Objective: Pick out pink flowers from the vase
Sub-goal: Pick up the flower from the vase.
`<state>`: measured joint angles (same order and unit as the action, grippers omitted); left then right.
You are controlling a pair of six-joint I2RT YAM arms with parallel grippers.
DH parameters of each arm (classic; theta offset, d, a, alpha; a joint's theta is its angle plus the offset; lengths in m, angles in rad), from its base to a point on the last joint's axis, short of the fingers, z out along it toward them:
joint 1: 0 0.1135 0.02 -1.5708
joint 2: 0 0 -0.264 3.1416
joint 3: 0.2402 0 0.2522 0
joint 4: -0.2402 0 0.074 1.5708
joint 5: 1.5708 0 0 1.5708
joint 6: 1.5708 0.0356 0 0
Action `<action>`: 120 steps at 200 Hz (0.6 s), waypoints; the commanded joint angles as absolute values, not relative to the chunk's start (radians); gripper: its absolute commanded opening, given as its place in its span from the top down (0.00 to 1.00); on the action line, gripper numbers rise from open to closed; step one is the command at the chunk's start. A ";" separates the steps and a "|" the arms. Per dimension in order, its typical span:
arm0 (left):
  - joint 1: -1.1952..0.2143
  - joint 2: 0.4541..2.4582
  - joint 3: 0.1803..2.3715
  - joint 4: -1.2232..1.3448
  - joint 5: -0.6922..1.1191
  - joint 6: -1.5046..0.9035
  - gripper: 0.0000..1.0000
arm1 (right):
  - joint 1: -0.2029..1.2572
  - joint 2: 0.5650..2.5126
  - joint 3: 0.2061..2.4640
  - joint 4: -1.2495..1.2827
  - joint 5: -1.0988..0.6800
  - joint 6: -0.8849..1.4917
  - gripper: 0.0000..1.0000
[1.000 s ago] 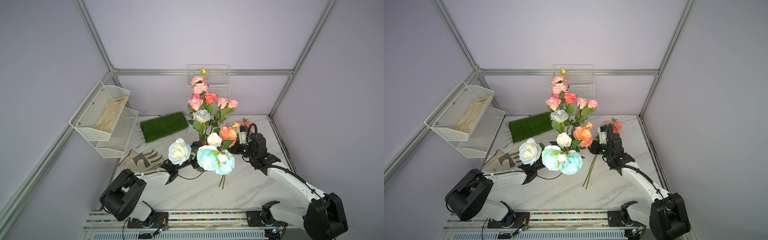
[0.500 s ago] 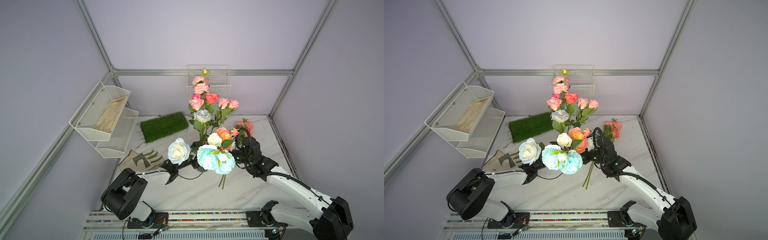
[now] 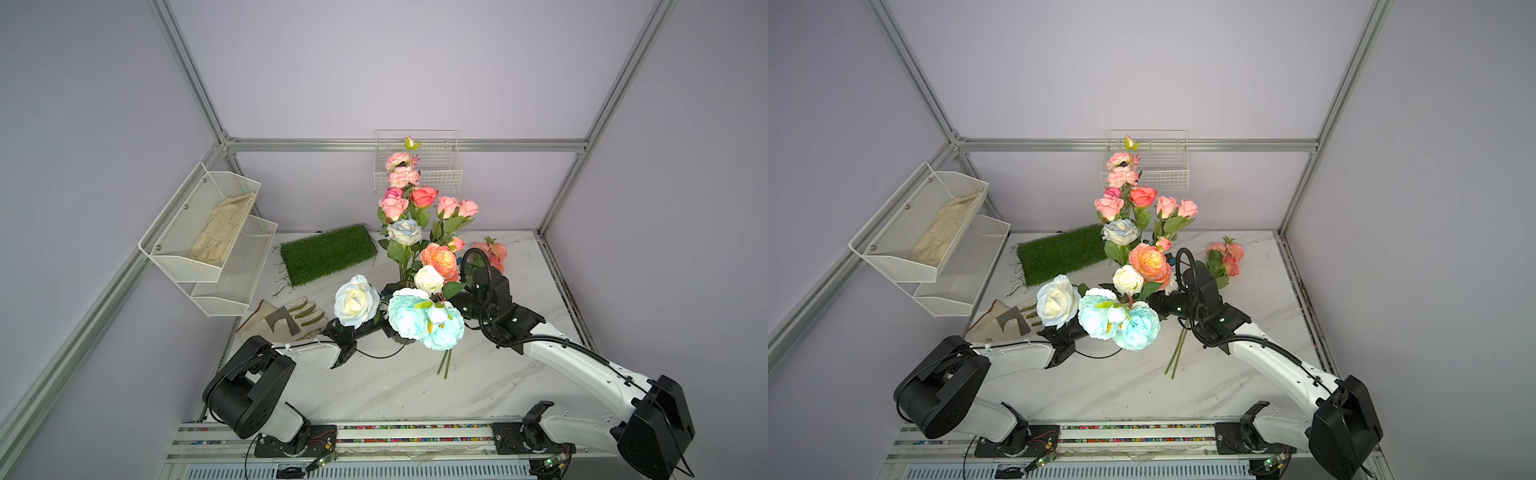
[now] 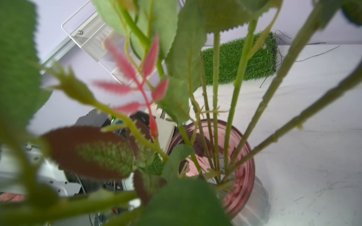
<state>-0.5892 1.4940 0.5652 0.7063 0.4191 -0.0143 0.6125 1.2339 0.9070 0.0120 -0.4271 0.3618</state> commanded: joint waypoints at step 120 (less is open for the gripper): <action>-0.581 1.528 0.560 0.586 0.437 -0.075 1.00 | 0.618 0.953 1.106 -0.278 0.149 0.310 1.00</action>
<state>-0.5884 1.5005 0.5652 0.7177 0.4217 -0.0154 0.6136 1.0016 1.0260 -0.1387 -0.0978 0.3267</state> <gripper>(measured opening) 0.313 0.055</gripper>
